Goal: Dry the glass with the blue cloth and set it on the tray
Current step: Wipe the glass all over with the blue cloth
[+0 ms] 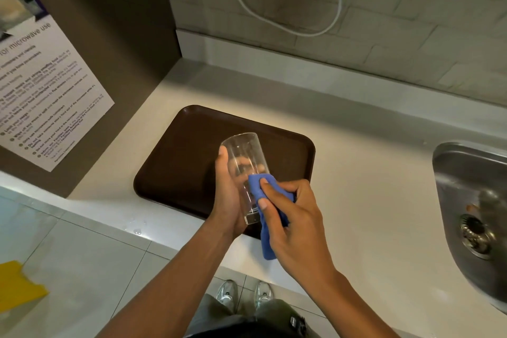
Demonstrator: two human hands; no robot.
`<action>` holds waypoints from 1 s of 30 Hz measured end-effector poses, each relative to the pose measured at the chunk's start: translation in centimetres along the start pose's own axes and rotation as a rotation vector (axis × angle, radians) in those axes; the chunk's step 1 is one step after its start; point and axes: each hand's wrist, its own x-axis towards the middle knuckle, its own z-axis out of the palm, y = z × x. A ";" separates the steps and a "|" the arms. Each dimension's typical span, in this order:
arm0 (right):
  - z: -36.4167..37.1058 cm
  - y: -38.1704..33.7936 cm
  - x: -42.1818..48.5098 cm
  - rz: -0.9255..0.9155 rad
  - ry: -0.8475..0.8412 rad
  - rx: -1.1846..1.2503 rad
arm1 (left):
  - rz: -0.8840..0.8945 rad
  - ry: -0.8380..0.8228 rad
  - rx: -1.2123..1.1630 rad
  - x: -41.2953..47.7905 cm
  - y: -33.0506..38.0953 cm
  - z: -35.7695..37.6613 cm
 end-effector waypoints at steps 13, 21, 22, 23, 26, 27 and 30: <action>1.2 0.5 0.8 0.012 -0.018 -0.001 | -0.048 0.099 0.193 -0.2 1.0 1.9; -0.3 1.2 3.5 0.096 0.009 0.028 | -0.033 0.030 0.162 -1.8 -0.4 1.6; -0.7 1.0 4.7 0.118 0.026 0.035 | -0.040 -0.003 0.152 -1.9 -0.8 1.7; -0.9 0.9 5.5 0.119 0.041 0.041 | -0.041 -0.049 0.124 -2.0 -1.1 1.7; -0.2 -0.7 4.2 -0.032 0.020 -0.059 | -0.028 -0.216 -0.016 -1.6 -0.4 1.6; 0.1 -0.8 2.8 -0.081 -0.005 -0.080 | -0.041 -0.228 -0.033 -1.6 0.1 1.5; -0.5 0.3 1.4 -0.051 -0.017 -0.015 | -0.090 -0.219 -0.014 -1.6 -0.2 0.9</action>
